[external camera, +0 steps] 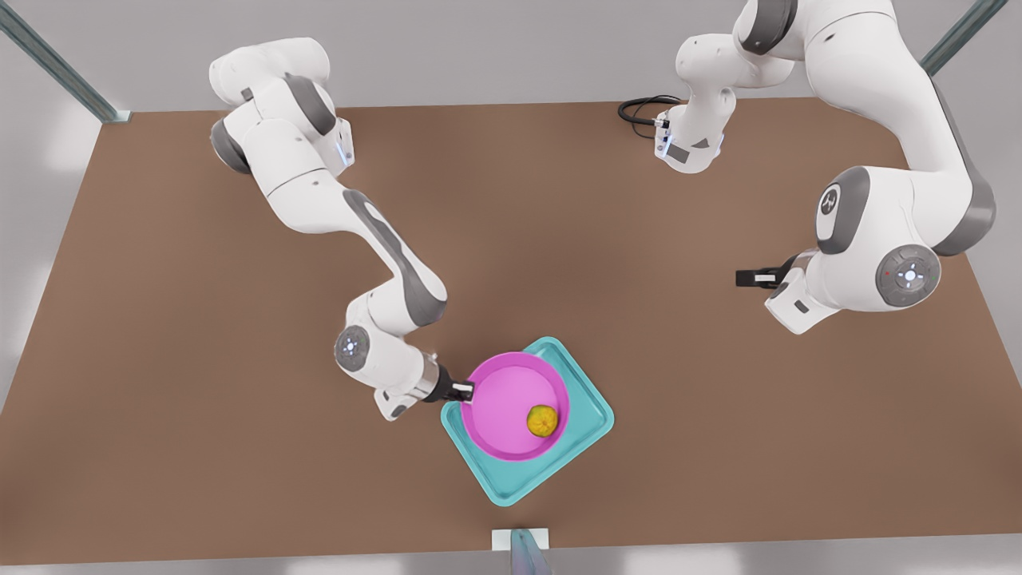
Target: Place the orange on the plate with the left arm and the plate on the tray with the right arm
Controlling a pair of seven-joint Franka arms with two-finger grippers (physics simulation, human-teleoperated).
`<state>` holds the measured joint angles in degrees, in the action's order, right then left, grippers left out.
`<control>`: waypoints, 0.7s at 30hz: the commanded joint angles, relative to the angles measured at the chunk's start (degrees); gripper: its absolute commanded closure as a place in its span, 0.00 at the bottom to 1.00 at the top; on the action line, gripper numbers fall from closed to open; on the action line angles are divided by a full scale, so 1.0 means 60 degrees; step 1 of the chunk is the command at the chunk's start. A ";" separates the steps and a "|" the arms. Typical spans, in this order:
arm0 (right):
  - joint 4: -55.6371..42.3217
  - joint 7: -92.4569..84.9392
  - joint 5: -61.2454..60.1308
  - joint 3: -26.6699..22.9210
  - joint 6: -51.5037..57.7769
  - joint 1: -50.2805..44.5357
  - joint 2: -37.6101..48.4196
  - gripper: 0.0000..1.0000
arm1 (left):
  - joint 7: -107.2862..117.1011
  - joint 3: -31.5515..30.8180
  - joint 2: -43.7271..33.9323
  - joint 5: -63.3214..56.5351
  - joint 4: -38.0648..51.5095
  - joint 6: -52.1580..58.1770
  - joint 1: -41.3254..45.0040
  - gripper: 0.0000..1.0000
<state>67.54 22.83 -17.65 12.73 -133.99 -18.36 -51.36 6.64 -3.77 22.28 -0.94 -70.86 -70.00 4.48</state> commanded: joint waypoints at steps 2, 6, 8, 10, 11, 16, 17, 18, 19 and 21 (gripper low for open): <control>-0.0080 0.0135 -0.0017 0.0002 -0.0154 -0.0045 -0.0141 0.79 | -0.0023 -0.0002 -0.0007 -0.0005 0.0004 0.0035 0.0000 0.00; -0.0139 0.0150 -0.0032 0.0031 -0.0403 -0.0162 -0.0390 0.79 | -0.0023 0.0028 0.0022 -0.0005 0.0004 0.0035 -0.0015 0.00; -0.0168 0.0150 -0.0046 0.0104 -0.0798 -0.0162 -0.0580 0.79 | -0.0023 0.0028 -0.0007 -0.0005 0.0019 0.0050 -0.0015 0.00; -0.0271 0.0135 -0.0046 0.0119 -0.0798 -0.0177 -0.0639 0.79 | -0.0023 0.0028 -0.0022 -0.0005 0.0004 0.0050 -0.0015 0.00; -0.0402 0.0150 -0.0046 0.0119 -0.0813 -0.0191 -0.0727 0.79 | -0.0023 0.0028 -0.0022 -0.0005 0.0004 0.0065 -0.0015 0.00; -0.0490 0.0033 -0.0002 0.0075 -0.1179 -0.0514 -0.0888 0.00 | -0.0023 0.0028 0.0008 -0.0005 0.0004 0.0065 -0.0015 0.00; -0.0534 -0.0041 -0.0003 0.0090 -0.1194 -0.0514 -0.0917 0.00 | -0.0023 0.0028 0.0008 -0.0005 -0.0011 0.0065 -0.0015 0.00; -0.0549 -0.0041 -0.0003 0.0075 -0.1194 -0.0514 -0.0917 0.00 | -0.0037 0.0028 0.0008 -0.0005 -0.0011 0.0065 -0.0015 0.00; -0.0564 -0.0070 -0.0003 0.0075 -0.1179 -0.0514 -0.0917 0.00 | -0.0023 0.0028 0.0008 -0.0005 -0.0011 0.0065 -0.0015 0.00; -0.0461 -0.0070 -0.0017 0.0017 -0.0989 -0.0455 -0.0567 0.00 | -0.0037 0.0028 0.0022 -0.0005 -0.0011 0.0065 -0.0015 0.00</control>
<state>65.71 23.02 -17.64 12.78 -139.36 -21.05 -54.09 6.56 -3.59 22.46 -0.94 -70.95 -69.67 4.40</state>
